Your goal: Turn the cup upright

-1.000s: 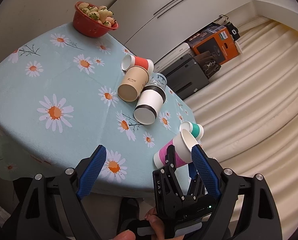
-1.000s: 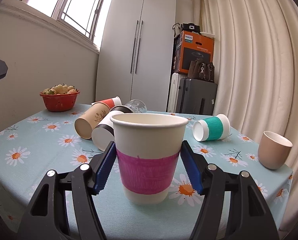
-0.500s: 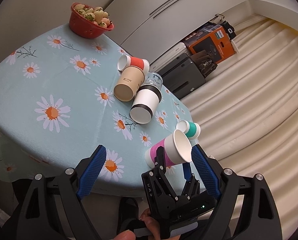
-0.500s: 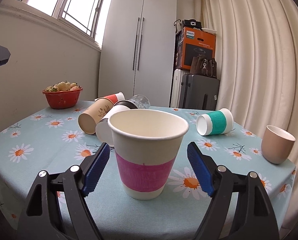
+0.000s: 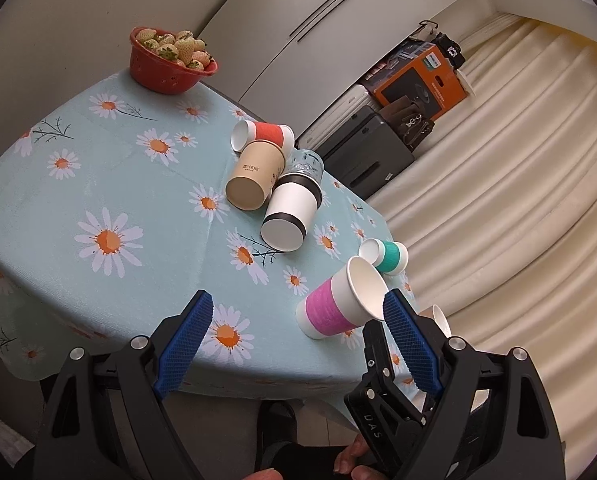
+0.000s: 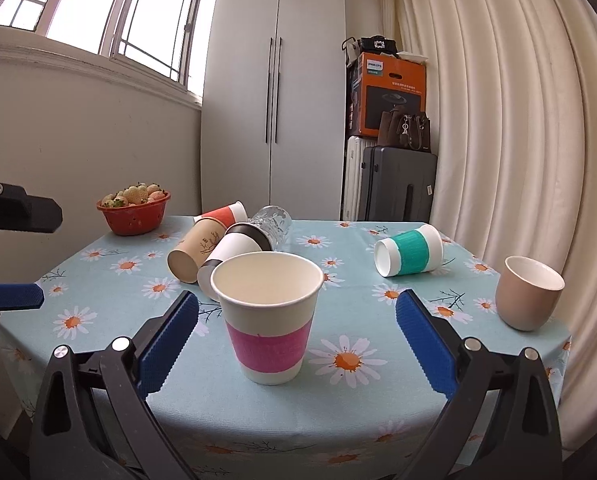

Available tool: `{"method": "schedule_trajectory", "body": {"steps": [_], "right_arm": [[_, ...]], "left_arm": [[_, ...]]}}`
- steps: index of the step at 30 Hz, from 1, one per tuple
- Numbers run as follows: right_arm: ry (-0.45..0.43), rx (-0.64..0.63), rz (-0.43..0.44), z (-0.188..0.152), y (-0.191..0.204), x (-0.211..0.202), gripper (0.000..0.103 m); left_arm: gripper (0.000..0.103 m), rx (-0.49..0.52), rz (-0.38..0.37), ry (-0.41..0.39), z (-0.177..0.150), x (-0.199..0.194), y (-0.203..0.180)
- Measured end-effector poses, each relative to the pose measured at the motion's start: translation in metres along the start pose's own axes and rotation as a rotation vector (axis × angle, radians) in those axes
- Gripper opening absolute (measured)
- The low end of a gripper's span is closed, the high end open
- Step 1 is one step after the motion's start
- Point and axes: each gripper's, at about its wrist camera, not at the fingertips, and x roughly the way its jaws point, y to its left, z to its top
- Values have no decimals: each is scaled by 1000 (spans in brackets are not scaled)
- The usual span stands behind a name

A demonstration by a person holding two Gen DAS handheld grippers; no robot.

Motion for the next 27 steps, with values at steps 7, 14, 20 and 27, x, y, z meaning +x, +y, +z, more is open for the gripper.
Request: {"method": "schedule_trajectory", "body": {"steps": [7, 14, 20, 27], "right_arm": [[87, 90, 69, 27, -34, -27, 98], [166, 83, 228, 58, -67, -53, 98], [231, 56, 310, 65, -85, -67, 98], [236, 8, 347, 71, -94, -78, 98]], "left_arm": [[85, 67, 57, -32, -4, -9, -9], [85, 170, 71, -46, -17, -21, -28], [85, 308, 91, -48, -36, -31, -52], [85, 424, 124, -47, -53, -35, -71]]}}
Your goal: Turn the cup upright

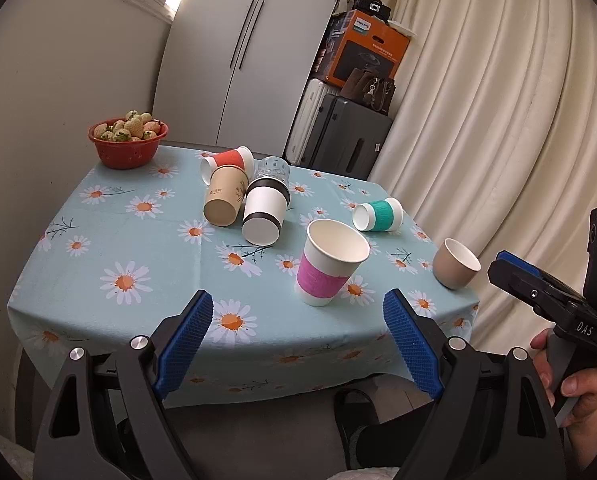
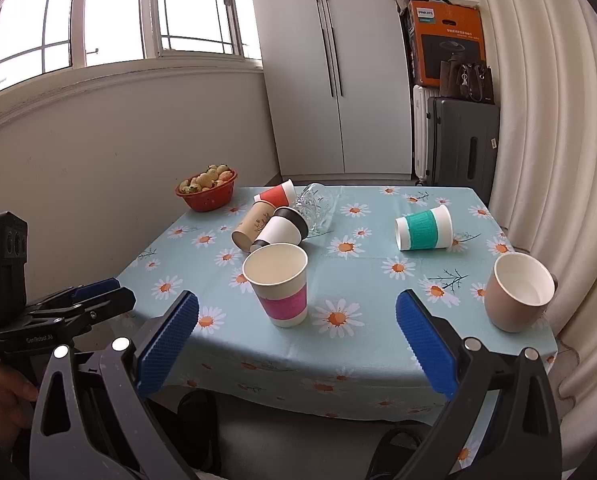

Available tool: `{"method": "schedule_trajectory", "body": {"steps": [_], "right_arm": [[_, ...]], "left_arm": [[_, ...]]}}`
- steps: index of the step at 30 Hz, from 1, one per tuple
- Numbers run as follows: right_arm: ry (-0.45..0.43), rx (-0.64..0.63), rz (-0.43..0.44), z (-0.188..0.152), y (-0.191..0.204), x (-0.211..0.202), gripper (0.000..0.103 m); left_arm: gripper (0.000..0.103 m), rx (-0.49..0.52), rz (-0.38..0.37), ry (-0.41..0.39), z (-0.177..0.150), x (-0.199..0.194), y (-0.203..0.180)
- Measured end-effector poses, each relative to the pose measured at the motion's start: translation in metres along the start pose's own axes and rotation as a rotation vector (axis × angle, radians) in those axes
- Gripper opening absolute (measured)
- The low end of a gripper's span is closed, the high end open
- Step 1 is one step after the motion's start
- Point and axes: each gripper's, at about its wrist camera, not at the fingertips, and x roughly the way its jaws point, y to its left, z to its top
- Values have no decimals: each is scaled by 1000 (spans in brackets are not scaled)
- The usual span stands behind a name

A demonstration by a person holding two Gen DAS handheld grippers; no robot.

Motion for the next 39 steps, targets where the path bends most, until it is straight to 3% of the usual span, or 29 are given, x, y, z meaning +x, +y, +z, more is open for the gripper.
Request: {"method": "schedule_trajectory", "body": {"steps": [14, 20, 39], "right_arm": [[38, -11, -5, -21, -5, 5, 98], [19, -65, -60, -27, 6, 2, 98], [39, -71, -93, -28, 8, 10, 98]], "left_arm": [[85, 107, 36, 1, -14, -2, -22], [85, 98, 28, 16, -14, 3, -23], [86, 113, 41, 23, -18, 5, -28]]}}
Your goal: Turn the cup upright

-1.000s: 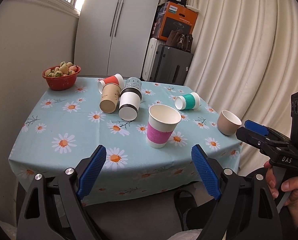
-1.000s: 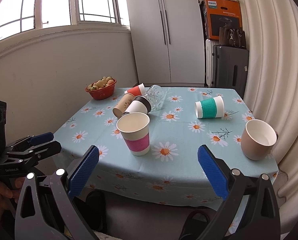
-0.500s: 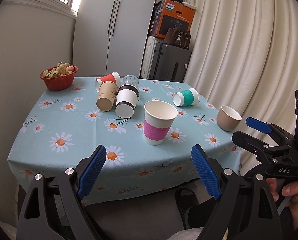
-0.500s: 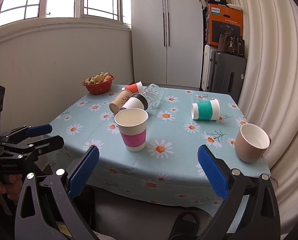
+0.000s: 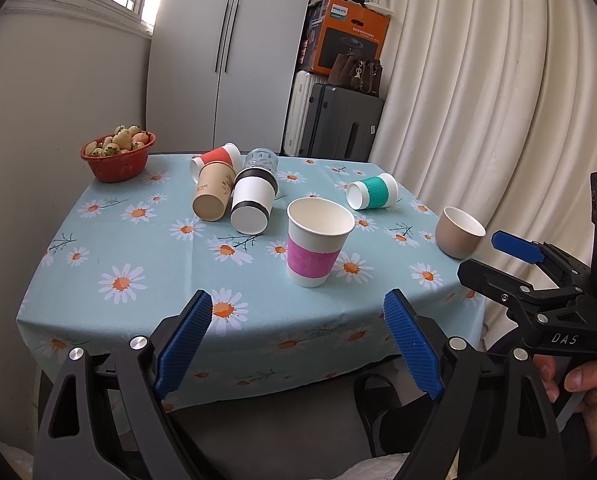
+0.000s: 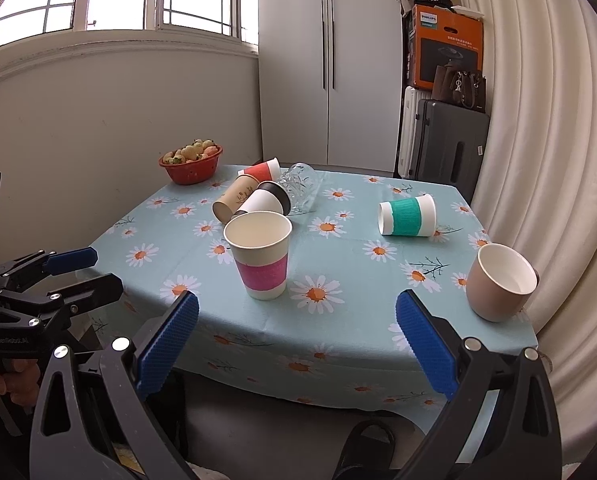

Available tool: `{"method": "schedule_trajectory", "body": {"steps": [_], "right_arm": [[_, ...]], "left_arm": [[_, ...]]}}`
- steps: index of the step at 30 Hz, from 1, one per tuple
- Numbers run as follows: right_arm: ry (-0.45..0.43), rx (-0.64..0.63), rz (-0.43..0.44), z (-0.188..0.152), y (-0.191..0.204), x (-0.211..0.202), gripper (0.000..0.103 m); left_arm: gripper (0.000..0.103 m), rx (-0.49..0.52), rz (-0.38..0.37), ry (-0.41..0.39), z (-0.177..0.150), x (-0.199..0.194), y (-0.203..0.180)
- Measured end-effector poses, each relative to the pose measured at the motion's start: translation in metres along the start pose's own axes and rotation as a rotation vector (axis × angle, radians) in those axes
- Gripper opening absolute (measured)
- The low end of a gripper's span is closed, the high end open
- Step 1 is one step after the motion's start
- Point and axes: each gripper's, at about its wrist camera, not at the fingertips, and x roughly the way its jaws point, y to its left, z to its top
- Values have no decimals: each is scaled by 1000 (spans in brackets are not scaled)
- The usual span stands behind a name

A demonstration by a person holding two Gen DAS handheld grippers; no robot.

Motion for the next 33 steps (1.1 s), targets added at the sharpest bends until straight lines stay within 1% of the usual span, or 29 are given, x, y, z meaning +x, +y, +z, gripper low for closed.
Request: {"method": "schedule_trajectory", "body": {"steps": [33], "right_arm": [[12, -5, -13, -3, 2, 3, 98]], "left_arm": [[86, 10, 0, 12, 0, 0, -2]]}}
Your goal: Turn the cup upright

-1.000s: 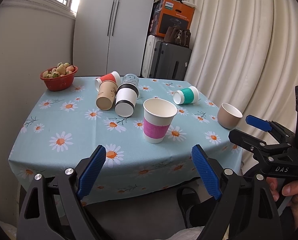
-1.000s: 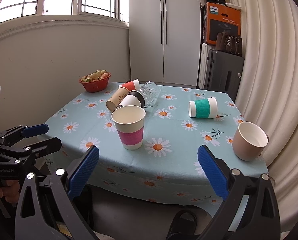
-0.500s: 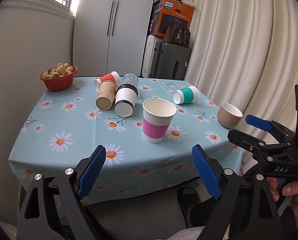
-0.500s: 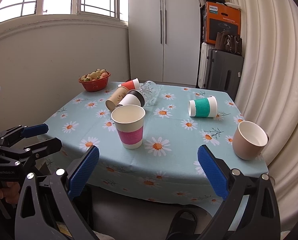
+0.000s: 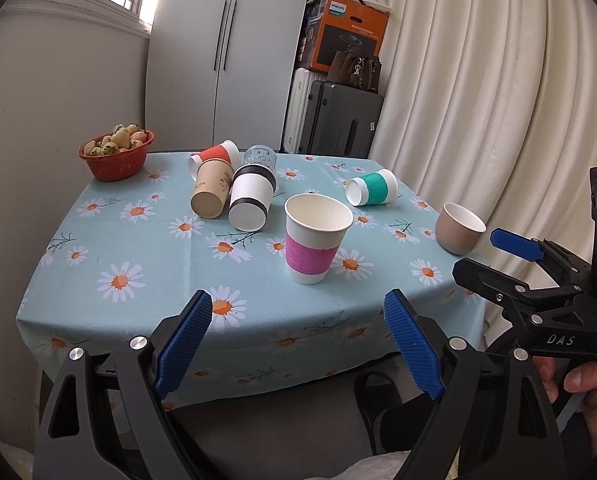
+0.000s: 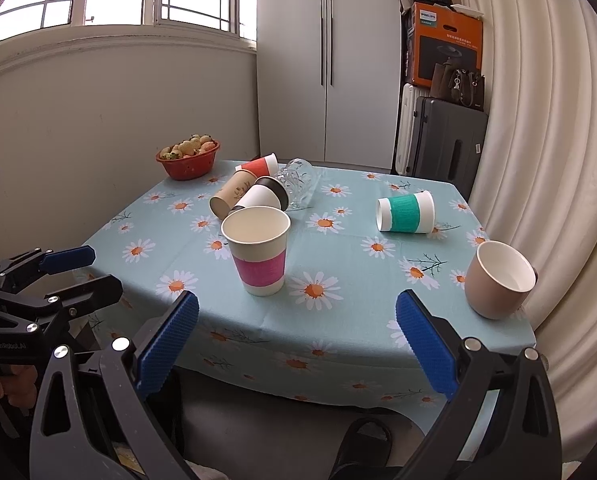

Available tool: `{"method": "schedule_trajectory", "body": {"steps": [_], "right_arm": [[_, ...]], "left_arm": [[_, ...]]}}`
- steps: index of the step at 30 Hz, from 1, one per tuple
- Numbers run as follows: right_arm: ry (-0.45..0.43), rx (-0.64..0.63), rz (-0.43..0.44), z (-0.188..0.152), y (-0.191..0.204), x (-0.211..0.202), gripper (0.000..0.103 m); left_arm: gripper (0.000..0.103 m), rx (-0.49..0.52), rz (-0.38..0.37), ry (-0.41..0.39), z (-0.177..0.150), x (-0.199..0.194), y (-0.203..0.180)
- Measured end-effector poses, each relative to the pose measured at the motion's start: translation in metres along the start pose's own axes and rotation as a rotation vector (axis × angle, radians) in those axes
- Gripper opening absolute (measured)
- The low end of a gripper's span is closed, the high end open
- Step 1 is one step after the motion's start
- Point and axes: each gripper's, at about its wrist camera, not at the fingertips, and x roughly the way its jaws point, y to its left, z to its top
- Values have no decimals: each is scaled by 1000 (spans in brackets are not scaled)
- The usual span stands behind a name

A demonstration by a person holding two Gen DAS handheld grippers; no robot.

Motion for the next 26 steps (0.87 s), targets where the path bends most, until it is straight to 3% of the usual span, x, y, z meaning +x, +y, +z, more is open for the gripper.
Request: {"method": "schedule_trajectory", "body": {"steps": [26], "right_arm": [[6, 5, 1, -1, -2, 1, 98]], "left_arm": [[86, 15, 7, 5, -2, 3, -3]]}}
